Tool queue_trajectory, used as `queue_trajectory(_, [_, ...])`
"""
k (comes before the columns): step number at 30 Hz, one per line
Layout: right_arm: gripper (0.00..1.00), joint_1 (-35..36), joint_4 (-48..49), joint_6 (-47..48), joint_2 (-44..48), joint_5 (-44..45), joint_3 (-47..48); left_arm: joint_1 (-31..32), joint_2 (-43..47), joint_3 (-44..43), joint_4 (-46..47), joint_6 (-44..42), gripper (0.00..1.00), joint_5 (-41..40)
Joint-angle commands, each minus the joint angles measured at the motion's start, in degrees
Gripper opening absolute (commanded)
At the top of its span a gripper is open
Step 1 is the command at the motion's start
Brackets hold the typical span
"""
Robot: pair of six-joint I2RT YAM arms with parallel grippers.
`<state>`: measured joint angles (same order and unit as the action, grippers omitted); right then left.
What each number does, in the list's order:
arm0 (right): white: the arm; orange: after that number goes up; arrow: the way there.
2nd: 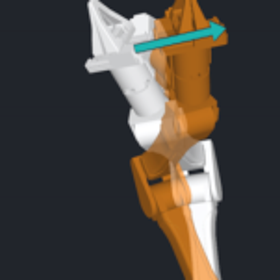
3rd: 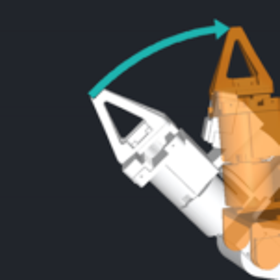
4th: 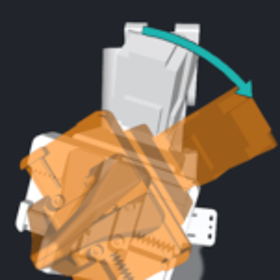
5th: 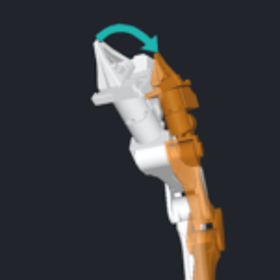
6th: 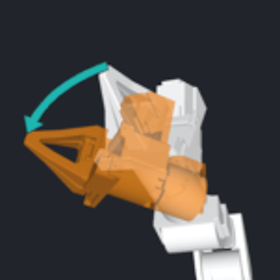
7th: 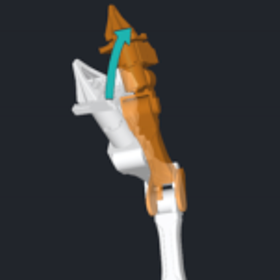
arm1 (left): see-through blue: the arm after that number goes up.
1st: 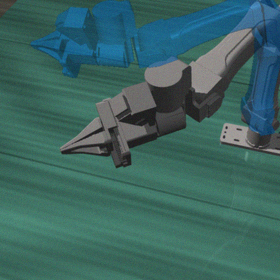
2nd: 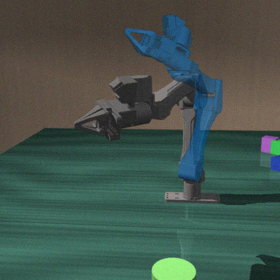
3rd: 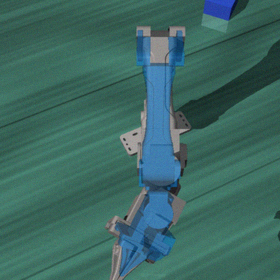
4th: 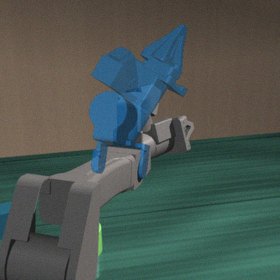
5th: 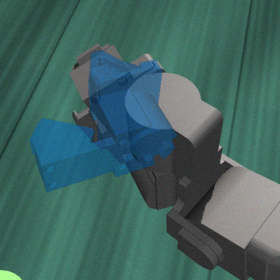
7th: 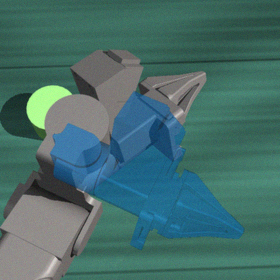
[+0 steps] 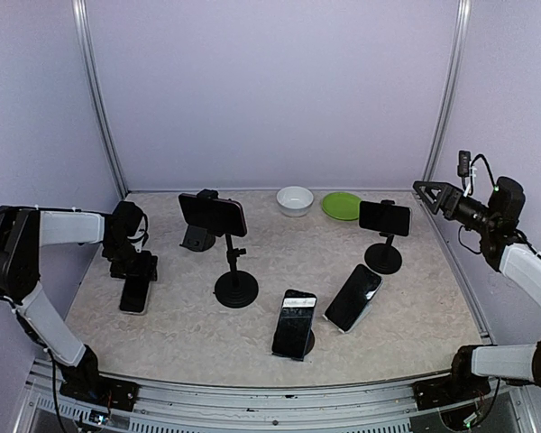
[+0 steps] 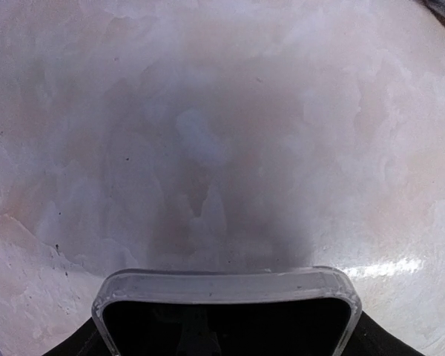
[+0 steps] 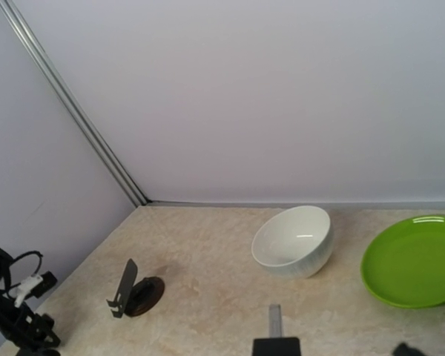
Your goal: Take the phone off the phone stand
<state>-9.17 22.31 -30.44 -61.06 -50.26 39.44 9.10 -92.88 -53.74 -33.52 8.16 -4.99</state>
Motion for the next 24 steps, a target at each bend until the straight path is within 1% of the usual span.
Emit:
queue_trajectory(1, [1.0, -0.59, 2.09, -1.03, 0.33, -0.73, -0.38, 0.3, -1.35, -2.23, -1.97, -1.29, 0.42, 0.68])
queue_trajectory(5, [1.0, -0.59, 1.66, -0.61, 0.29, -0.63, -0.18, 0.39, -2.7, -1.46, -1.98, -0.71, 0.45, 2.67])
queue_trajectory(6, [1.0, -0.59, 1.4, -0.45, 0.29, -0.63, -0.09, 0.49, -3.2, -1.46, -1.91, -0.6, 0.47, 3.09])
queue_trajectory(11, [1.0, -0.59, 0.54, 0.23, 0.3, -0.45, 0.6, 1.44, -4.81, -1.61, -2.43, 0.09, 0.66, 0.49])
queue_trajectory(14, [1.0, -0.54, 0.44, 0.2, 0.23, -0.46, 0.54, 1.31, -4.15, -1.55, -2.37, 0.18, 0.73, -0.82])
queue_trajectory(16, [1.0, -0.59, 0.55, 0.26, 0.22, -0.4, 0.26, 1.25, -3.72, -1.55, -2.34, 0.1, 0.8, -1.0])
queue_trajectory(17, [1.0, -0.59, 0.55, 0.24, 0.21, -0.45, 0.14, 1.31, -3.56, -1.53, -2.25, 0.14, 0.84, -1.04])
queue_trajectory(19, [1.0, -0.59, 0.48, 0.28, 0.29, -0.45, 0.03, 1.43, -3.28, -1.63, -2.08, 0.02, 0.97, -0.75])
queue_trajectory(20, [1.0, -0.59, 0.35, 0.43, 0.3, -0.39, 0.07, 1.49, -3.13, -1.65, -2.0, -0.02, 0.99, -0.68])
queue_trajectory(24, [1.0, -0.59, -0.04, 0.64, 0.5, -0.19, 0.04, 1.57, -2.18, -1.94, -1.41, -0.3, 0.99, -0.56])
